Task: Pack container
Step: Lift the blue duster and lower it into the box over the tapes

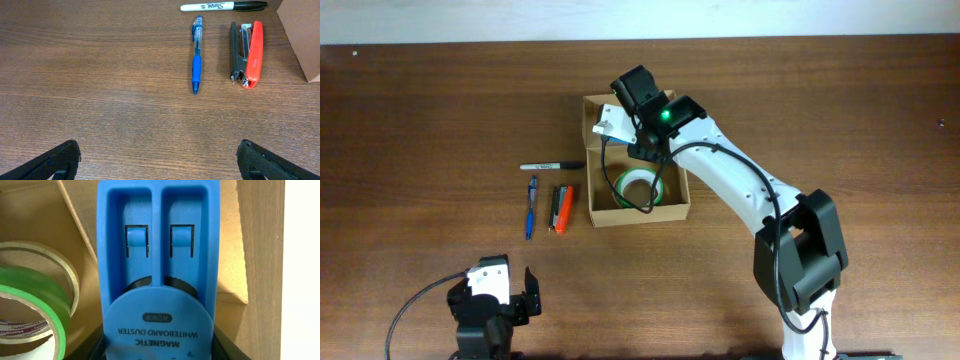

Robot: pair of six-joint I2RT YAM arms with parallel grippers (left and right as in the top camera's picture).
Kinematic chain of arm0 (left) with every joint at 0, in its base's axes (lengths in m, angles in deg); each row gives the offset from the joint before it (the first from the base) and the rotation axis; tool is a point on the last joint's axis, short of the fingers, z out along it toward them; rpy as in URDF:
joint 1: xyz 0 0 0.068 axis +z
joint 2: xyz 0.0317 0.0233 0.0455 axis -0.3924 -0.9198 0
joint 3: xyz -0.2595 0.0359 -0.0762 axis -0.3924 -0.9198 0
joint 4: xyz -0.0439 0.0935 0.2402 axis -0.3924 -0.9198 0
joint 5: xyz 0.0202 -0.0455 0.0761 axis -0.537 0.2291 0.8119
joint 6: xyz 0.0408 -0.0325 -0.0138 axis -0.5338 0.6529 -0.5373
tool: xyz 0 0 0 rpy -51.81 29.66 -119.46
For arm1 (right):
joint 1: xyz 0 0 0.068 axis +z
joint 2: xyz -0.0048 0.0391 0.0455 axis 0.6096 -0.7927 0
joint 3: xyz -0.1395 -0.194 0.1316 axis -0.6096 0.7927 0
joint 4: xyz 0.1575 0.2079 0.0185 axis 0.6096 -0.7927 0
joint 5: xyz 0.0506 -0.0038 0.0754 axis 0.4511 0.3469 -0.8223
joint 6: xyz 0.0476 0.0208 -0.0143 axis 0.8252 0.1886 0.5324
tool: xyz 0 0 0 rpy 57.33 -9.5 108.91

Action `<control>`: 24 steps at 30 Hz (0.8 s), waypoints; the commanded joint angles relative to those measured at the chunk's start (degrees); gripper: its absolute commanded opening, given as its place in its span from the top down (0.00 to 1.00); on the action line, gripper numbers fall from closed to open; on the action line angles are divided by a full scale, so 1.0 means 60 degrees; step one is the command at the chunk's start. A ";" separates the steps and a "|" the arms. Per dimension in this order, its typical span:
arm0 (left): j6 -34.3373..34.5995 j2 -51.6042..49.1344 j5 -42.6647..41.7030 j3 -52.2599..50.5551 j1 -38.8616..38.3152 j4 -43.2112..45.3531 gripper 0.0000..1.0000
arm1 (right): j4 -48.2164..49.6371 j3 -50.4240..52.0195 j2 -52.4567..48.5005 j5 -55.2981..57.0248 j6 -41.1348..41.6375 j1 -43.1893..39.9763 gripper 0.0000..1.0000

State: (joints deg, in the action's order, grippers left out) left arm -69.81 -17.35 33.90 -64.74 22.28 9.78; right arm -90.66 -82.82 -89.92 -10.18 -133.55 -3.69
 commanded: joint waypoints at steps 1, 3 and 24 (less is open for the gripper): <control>-0.0146 0.0040 -0.0102 -0.0080 0.0051 0.0018 0.00 | -0.0047 -0.0157 0.0051 0.0219 -0.0044 0.0441 0.76; -0.0149 0.0040 -0.0102 -0.0080 0.0051 0.0022 0.00 | 0.0000 -0.0157 0.0051 0.0678 -0.0044 0.0605 0.76; -0.0146 0.0040 -0.0102 -0.0080 0.0051 0.0018 0.00 | -0.1220 -0.0168 0.1173 0.1610 0.0007 0.1395 0.77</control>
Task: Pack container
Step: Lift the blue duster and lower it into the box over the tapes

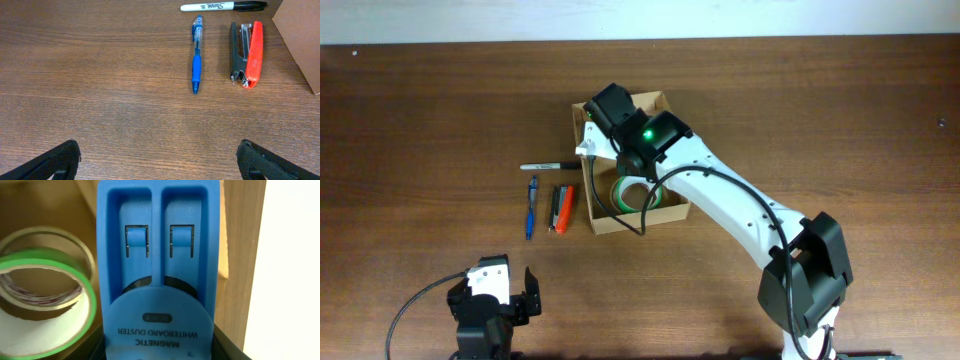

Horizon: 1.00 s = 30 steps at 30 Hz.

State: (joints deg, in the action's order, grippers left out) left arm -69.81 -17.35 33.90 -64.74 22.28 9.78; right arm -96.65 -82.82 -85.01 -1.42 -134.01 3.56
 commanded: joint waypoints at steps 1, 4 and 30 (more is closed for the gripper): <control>-0.0146 0.0040 -0.0102 -0.0080 0.0051 0.0018 0.00 | -0.0404 -0.0164 0.0382 0.0106 0.0113 0.0226 0.78; -0.0146 0.0040 -0.0102 -0.0080 0.0051 0.0018 0.00 | -0.1337 -0.0164 0.0430 -0.0867 0.0481 0.0335 0.80; -0.0146 0.0040 -0.0102 -0.0084 0.0051 0.0022 0.00 | -0.1220 -0.0146 0.0033 -0.3399 0.0248 -0.0484 0.65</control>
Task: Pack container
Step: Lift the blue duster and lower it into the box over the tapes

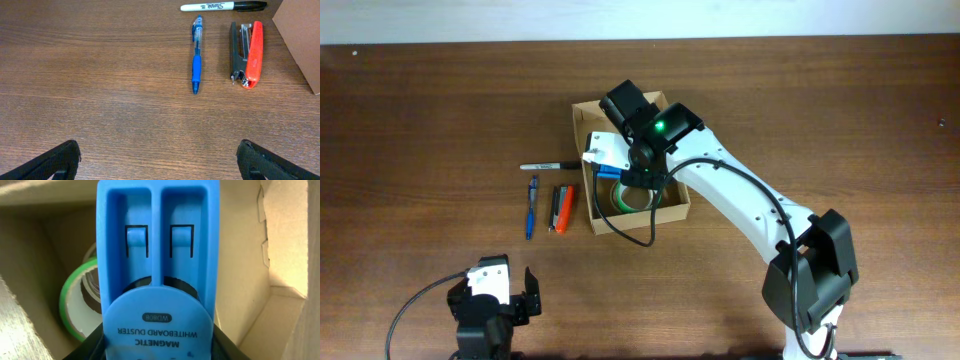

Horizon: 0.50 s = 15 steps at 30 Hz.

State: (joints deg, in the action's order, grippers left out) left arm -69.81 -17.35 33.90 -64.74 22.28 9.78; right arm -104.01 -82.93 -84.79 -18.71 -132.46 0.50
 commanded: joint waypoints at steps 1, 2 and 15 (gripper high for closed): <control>-0.0146 0.0040 -0.0102 -0.0080 0.0051 0.0018 0.00 | -0.0015 -0.0127 -0.0004 -0.0525 -0.0007 0.0025 0.62; -0.0146 0.0040 -0.0106 -0.0084 0.0051 0.0018 0.00 | -0.0058 -0.0127 -0.0004 -0.0528 -0.0007 0.0025 0.61; -0.0146 0.0040 -0.0102 -0.0080 0.0051 0.0018 0.00 | -0.0157 -0.0127 -0.0004 -0.0656 -0.0004 0.0025 0.03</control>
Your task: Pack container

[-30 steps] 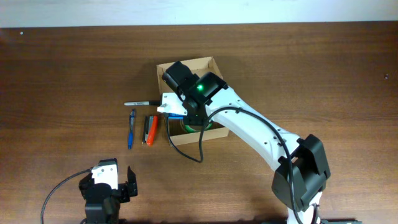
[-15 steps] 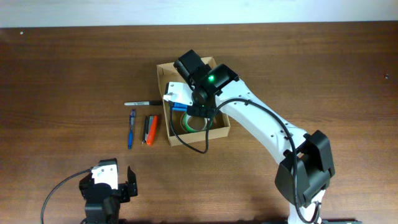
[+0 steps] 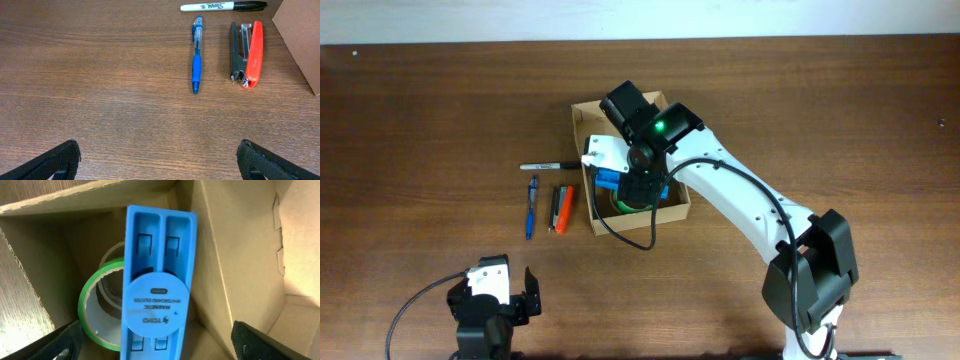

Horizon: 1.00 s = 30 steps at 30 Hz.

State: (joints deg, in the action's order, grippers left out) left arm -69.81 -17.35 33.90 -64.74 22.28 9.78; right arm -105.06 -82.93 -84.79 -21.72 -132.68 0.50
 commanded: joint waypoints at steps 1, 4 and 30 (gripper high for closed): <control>-0.0146 0.0040 -0.0102 -0.0080 0.0051 0.0018 0.00 | 0.0004 -0.0127 -0.0004 -0.0153 0.0033 0.0025 0.02; -0.0146 0.0040 -0.0102 -0.0080 0.0051 0.0018 0.00 | -0.0135 -0.0127 -0.0004 -0.0153 0.0033 0.0025 0.01; -0.0146 0.0040 -0.0102 -0.0080 0.0051 0.0018 0.00 | -0.4014 -0.0856 0.6331 -0.1559 0.3129 -0.2444 0.01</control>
State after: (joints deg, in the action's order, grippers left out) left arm -69.81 -17.35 33.90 -64.74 22.28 9.78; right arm -130.22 -93.80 -58.12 -29.74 -115.52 -9.14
